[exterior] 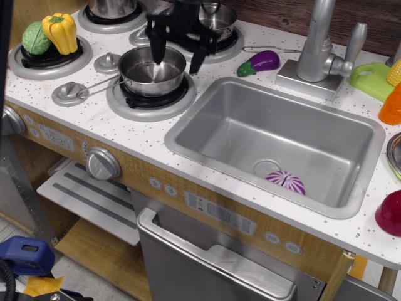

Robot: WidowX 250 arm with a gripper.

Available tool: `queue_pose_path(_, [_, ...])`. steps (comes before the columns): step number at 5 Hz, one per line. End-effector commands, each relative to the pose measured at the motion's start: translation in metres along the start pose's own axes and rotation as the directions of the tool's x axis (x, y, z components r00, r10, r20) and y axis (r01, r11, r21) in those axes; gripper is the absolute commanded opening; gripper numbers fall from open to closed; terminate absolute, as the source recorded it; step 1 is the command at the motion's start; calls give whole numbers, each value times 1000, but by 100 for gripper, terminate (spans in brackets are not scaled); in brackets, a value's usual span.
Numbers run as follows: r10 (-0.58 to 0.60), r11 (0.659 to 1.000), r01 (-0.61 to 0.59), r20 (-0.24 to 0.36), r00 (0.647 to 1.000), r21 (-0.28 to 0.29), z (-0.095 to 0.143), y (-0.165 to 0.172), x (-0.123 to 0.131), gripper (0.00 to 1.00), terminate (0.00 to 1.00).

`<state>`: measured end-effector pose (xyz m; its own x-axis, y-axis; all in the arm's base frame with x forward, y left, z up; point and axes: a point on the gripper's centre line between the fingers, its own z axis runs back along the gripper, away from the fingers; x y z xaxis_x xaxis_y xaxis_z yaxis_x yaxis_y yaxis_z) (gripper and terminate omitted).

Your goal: Pick up pan from stove

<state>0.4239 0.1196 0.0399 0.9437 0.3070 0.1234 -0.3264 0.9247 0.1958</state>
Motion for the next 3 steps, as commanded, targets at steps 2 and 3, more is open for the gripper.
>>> queue_pose_path(2, [28,998,-25,50,998,-60,5,8,11,100,0])
queue_pose_path(3, [36,997,-33,42,998,-68,3,7,11,0,0])
